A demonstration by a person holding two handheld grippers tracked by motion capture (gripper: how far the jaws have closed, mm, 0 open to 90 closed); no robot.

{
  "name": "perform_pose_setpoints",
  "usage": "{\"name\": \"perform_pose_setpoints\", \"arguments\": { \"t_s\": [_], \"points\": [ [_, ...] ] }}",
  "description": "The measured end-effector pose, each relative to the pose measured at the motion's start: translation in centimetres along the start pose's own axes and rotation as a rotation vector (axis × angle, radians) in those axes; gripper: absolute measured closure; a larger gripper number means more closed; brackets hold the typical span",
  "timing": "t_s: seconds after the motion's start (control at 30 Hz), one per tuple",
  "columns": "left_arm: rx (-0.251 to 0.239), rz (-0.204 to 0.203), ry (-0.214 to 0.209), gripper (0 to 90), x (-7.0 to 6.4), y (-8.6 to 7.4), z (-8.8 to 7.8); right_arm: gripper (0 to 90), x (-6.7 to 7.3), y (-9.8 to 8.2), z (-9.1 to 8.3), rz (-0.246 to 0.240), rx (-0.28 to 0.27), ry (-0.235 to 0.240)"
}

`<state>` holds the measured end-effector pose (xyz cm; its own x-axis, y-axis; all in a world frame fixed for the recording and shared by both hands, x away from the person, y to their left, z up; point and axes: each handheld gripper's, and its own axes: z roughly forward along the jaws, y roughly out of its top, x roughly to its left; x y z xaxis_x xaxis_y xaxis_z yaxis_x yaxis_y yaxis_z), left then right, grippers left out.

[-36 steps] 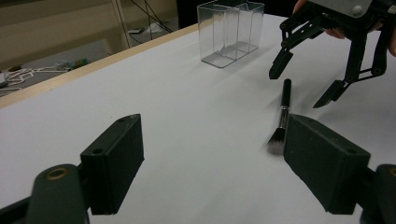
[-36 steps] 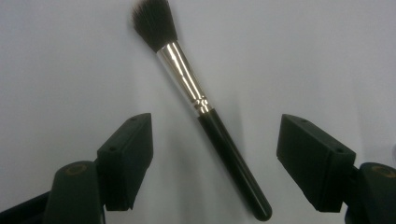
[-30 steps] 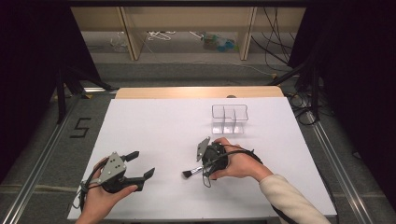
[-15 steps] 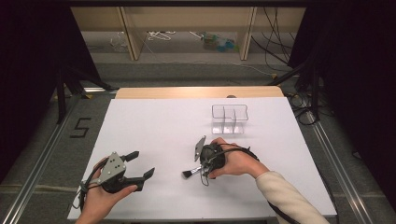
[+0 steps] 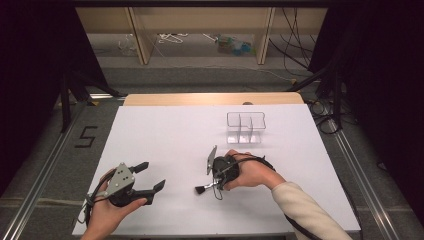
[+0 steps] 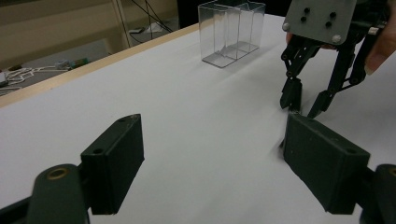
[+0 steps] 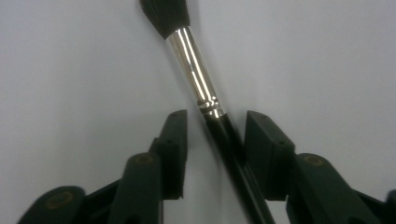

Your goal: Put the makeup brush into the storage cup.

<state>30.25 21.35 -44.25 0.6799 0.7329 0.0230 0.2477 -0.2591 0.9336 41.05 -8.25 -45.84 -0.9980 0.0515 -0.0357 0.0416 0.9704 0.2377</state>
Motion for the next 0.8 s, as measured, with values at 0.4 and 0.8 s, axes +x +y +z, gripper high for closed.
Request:
{"name": "perform_pose_setpoints", "arguments": {
  "t_s": [0.4, 0.8],
  "points": [
    [0.000, 0.000, 0.000, 20.4, 0.0, 0.0, 0.0, 79.4, 0.7, 0.8, -0.1, -0.074, 0.070, 0.003],
    [0.001, 0.002, 0.003, 20.5, 0.1, 0.0, -0.1, 79.6, 0.9, 0.6, -0.2, -0.066, 0.045, -0.010]
  ]
}}
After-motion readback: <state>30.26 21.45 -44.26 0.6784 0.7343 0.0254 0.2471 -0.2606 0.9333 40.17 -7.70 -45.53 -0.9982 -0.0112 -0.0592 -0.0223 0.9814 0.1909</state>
